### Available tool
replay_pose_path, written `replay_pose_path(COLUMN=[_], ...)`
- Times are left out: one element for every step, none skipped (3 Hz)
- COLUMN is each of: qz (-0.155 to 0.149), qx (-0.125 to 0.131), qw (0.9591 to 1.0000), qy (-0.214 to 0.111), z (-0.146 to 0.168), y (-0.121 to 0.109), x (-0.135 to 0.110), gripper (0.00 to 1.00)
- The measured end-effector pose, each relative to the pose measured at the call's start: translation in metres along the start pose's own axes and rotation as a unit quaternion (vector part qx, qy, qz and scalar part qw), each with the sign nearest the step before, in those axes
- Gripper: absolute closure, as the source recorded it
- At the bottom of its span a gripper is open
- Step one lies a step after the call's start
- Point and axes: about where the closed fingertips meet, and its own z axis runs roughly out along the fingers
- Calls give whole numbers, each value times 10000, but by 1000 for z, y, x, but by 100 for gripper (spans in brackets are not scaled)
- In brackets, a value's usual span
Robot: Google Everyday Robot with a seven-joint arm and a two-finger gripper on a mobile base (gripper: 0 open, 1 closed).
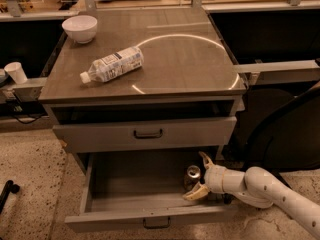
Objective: Place orange can into middle drawer
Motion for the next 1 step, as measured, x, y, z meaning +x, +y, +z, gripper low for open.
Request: replay_pose_path(qz=[0], qx=[0], qw=[10000], qy=[0], z=[0], y=[0], x=[0], gripper=[0])
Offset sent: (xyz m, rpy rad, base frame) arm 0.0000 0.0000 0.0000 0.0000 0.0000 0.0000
